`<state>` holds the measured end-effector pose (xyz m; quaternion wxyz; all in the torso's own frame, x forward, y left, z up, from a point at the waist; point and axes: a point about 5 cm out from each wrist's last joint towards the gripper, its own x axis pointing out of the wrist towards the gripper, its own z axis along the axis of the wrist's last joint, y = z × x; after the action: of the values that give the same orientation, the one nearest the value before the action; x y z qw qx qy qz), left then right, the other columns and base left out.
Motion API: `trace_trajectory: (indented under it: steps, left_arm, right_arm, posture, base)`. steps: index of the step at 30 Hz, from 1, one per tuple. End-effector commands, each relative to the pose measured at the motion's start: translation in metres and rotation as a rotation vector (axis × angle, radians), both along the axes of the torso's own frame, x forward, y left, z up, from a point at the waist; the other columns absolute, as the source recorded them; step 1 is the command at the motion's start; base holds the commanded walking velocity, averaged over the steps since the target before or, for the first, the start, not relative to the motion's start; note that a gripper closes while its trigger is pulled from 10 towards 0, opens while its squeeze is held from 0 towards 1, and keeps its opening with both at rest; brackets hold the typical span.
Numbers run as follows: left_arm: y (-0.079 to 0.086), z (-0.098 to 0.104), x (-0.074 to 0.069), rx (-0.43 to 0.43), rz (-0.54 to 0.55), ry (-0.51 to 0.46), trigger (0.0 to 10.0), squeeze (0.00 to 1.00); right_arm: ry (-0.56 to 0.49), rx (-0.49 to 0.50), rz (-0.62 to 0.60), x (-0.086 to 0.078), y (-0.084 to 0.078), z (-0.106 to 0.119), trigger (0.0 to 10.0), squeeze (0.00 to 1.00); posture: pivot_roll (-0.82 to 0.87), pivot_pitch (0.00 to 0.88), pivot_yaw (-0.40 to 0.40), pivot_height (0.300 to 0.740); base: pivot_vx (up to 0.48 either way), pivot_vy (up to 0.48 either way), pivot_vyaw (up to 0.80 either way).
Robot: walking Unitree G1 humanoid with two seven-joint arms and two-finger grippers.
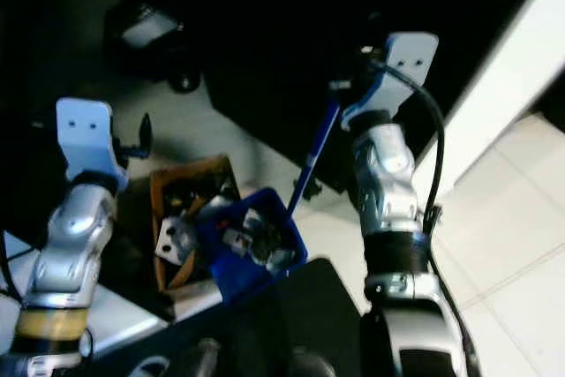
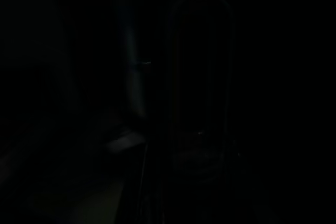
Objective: Sweep floor
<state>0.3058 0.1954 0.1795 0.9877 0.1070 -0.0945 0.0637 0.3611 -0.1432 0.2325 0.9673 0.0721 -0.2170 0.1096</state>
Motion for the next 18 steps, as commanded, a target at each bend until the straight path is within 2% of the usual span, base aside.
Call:
trace_trajectory:
  steps: [1, 16, 18]
  left_arm:
    - [0.0011, -0.0073, -0.0016, 0.008, 0.006, 0.033, 10.0, 0.00]
    - [0.0011, -0.0079, -0.0008, 0.010, 0.006, 0.039, 10.0, 0.00]
    - [0.0012, -0.0082, -0.0008, 0.011, 0.006, 0.040, 10.0, 0.00]
  right_arm:
    - [-0.042, 0.037, -0.007, -0.0019, -0.0030, 0.0081, 10.0, 0.00]
    - [-0.044, 0.045, -0.013, -0.0017, -0.0042, 0.0090, 10.0, 0.00]
    - [-0.037, 0.066, -0.011, -0.0016, -0.0046, 0.0083, 10.0, 0.00]
  posture:
    - [0.03, 0.078, 0.003, 0.740]
    - [0.03, 0.079, 0.003, 0.740]
    - [0.03, 0.079, 0.003, 0.740]
  base:
    - [0.000, 0.000, 0.79]
    - [0.000, 0.000, 0.78]
    - [0.000, 0.000, 0.00]
